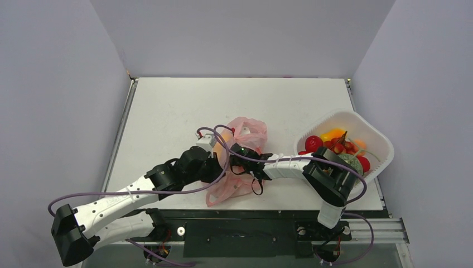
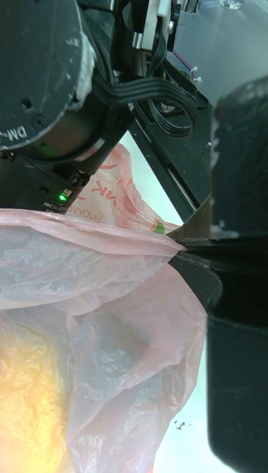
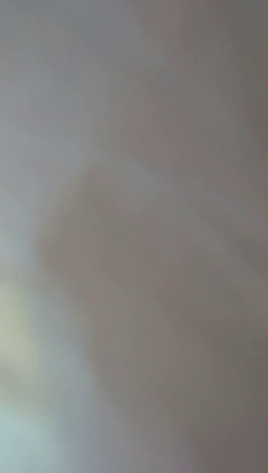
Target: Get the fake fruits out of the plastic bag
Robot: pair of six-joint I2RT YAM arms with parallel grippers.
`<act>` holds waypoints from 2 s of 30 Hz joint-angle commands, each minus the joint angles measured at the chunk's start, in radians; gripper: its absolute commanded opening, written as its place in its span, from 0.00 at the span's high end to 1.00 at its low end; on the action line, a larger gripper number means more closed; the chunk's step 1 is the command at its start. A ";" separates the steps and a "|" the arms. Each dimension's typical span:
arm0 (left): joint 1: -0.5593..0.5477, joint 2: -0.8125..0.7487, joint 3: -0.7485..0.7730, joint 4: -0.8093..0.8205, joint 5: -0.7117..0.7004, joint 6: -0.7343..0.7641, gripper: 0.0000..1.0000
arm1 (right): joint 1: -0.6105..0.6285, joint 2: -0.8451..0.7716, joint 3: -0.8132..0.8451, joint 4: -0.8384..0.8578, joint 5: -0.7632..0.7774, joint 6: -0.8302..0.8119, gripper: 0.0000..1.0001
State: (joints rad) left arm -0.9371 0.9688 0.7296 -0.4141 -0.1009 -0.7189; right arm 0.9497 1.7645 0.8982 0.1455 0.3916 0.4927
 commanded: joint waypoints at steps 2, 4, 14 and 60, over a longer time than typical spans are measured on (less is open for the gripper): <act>0.000 -0.053 -0.020 0.035 -0.020 -0.040 1.00 | -0.001 -0.027 0.031 0.022 0.003 -0.020 0.71; 0.000 -0.057 -0.022 0.030 -0.026 -0.040 1.00 | 0.004 -0.044 0.025 0.019 -0.010 -0.020 0.81; 0.000 -0.034 0.010 0.028 -0.044 -0.025 1.00 | 0.143 -0.264 -0.088 -0.102 -0.038 0.001 1.00; 0.076 0.014 0.053 0.052 0.005 0.023 1.00 | -0.556 -0.851 0.040 -0.567 0.154 0.165 1.00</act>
State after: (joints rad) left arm -0.8665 0.9775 0.7315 -0.4065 -0.1211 -0.6964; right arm 0.5476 0.8494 0.9218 -0.3588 0.6342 0.5220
